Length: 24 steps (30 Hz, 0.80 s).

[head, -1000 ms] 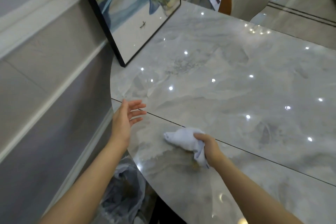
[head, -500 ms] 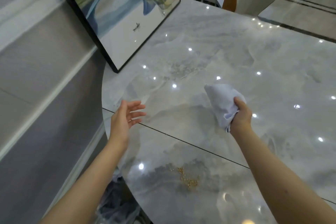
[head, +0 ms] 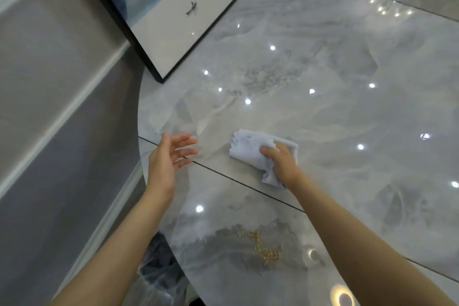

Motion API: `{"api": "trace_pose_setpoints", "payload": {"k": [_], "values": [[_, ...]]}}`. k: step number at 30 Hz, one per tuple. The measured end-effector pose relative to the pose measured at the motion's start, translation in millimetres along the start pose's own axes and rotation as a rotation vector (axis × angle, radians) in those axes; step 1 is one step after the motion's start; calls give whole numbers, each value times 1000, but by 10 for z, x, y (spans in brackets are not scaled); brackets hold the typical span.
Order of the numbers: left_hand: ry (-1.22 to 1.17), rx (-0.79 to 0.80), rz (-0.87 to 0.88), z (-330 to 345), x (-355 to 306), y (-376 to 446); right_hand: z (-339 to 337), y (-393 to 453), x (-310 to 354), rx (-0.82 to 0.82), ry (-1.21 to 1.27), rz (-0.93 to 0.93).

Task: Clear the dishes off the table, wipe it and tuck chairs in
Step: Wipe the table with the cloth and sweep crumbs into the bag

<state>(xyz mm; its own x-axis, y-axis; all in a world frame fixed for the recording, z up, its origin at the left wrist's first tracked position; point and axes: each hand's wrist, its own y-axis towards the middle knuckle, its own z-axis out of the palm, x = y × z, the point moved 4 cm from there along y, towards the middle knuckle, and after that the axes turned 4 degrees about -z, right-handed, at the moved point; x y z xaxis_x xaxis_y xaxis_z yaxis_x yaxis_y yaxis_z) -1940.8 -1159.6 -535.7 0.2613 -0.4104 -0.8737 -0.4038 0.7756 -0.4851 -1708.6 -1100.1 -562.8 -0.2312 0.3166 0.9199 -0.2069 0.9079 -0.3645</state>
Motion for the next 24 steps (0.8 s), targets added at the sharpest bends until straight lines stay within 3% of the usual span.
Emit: {"api": "trace_pose_setpoints", "payload": {"k": [7,16,20,24], "values": [[-8,39,43,-85,-153,-156,419,-534,-99,207,-72,59],[-19,114,33,-178,-53,-556,525,-1360,-336,216,9,200],[-1,156,43,-88,-66,-641,380,-1497,-314,73,163,299],[25,187,45,70,-89,-650,32,-1459,-224,-195,625,325]]}}
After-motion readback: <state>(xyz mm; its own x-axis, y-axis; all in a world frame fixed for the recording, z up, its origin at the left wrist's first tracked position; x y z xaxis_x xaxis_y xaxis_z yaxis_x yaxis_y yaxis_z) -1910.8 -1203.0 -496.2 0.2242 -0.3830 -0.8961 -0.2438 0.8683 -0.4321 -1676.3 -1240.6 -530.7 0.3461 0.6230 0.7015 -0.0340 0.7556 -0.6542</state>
